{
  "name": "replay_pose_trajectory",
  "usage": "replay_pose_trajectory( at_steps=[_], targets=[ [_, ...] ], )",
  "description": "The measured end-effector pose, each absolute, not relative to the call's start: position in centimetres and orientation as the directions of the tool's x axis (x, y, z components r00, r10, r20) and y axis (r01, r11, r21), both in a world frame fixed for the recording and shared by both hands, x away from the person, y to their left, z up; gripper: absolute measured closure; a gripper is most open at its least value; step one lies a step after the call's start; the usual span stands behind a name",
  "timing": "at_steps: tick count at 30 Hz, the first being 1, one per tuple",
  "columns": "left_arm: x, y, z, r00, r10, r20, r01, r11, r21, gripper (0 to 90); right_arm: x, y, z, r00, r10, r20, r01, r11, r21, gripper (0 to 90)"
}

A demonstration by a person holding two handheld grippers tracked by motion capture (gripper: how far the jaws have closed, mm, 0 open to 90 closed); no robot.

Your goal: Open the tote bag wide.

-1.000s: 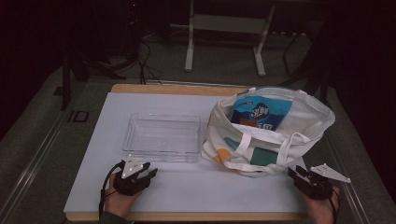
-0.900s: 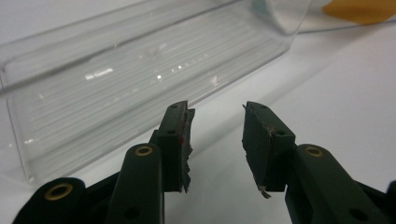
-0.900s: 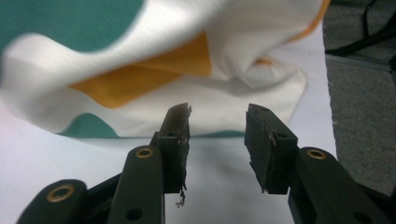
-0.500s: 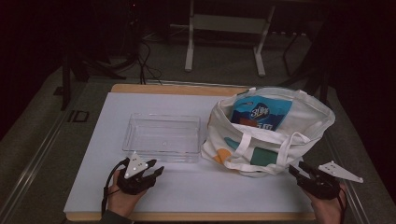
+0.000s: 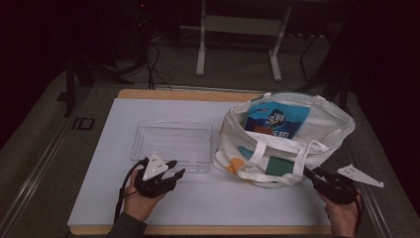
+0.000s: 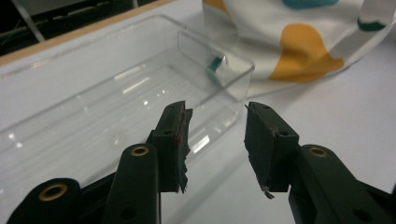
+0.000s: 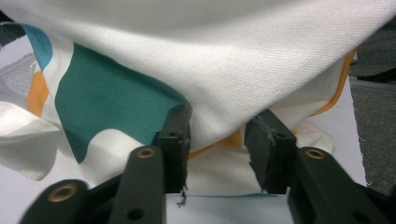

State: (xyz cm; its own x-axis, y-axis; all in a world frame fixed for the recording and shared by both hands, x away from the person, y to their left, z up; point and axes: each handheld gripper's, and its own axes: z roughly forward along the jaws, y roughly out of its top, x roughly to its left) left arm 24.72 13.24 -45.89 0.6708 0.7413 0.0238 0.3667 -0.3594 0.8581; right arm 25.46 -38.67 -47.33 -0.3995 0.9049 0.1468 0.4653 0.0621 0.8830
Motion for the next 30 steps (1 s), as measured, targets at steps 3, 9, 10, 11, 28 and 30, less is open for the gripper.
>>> replay_pose_trajectory(
  at_steps=[3,9,10,11,28,30],
  targets=[
    [25.4,12.5,-45.0,0.680,0.732,0.041,0.348,-0.372,0.861,58.7,25.6,-38.7,-47.3,-0.396,0.905,0.156,0.465,0.051,0.884,67.4],
    [27.0,10.8,-43.2,0.699,0.711,0.080,0.305,-0.398,0.865,58.7,25.4,-38.6,-47.3,-0.375,0.914,0.156,0.452,0.033,0.891,76.1],
    [27.3,10.5,-43.0,0.699,0.710,0.081,0.302,-0.397,0.867,58.7,25.4,-38.5,-47.3,-0.369,0.917,0.152,0.450,0.034,0.892,78.7],
    [27.6,10.2,-42.8,0.704,0.705,0.085,0.298,-0.402,0.865,58.7,25.4,-38.4,-47.3,-0.366,0.918,0.151,0.448,0.032,0.893,81.2],
    [32.7,6.2,-40.4,0.753,0.648,0.114,0.267,-0.459,0.847,60.8,25.0,-38.1,-47.1,-0.377,0.915,0.144,0.430,0.035,0.902,89.2],
    [33.2,5.7,-40.2,0.763,0.638,0.105,0.267,-0.459,0.848,61.1,25.0,-38.1,-47.1,-0.379,0.914,0.146,0.428,0.033,0.903,89.2]
  ],
)
